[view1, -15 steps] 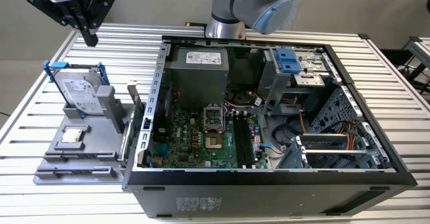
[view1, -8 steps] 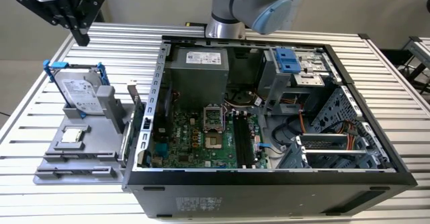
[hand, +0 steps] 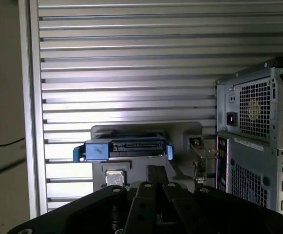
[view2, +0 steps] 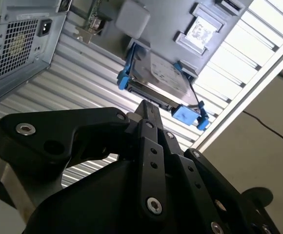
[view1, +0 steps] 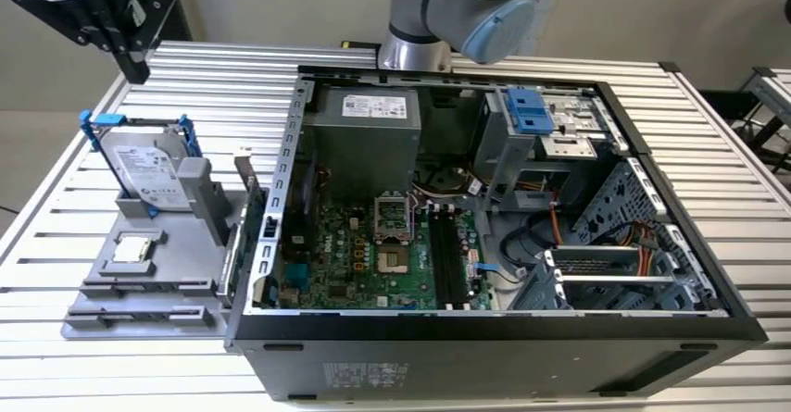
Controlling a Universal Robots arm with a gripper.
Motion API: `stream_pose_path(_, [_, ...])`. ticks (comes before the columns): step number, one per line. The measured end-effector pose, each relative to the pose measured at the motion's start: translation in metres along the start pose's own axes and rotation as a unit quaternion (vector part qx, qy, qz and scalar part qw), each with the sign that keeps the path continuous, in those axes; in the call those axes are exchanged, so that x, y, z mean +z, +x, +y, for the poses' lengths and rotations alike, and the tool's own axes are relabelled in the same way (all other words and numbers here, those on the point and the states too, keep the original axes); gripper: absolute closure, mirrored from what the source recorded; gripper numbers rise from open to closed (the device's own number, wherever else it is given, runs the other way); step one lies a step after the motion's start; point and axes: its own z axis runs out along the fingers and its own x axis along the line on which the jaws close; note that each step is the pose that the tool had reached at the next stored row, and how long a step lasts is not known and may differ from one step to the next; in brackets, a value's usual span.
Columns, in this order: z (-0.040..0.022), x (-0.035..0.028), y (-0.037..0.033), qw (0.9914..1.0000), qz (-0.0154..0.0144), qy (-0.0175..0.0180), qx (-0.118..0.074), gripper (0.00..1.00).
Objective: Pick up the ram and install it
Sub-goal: 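Reach for the ram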
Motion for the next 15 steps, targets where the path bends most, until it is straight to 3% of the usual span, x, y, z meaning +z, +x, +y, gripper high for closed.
stream_pose_path(15, [0.0012, -0.0002, 0.0239, 0.99988, 0.0009, -0.0003, -0.015, 1.0])
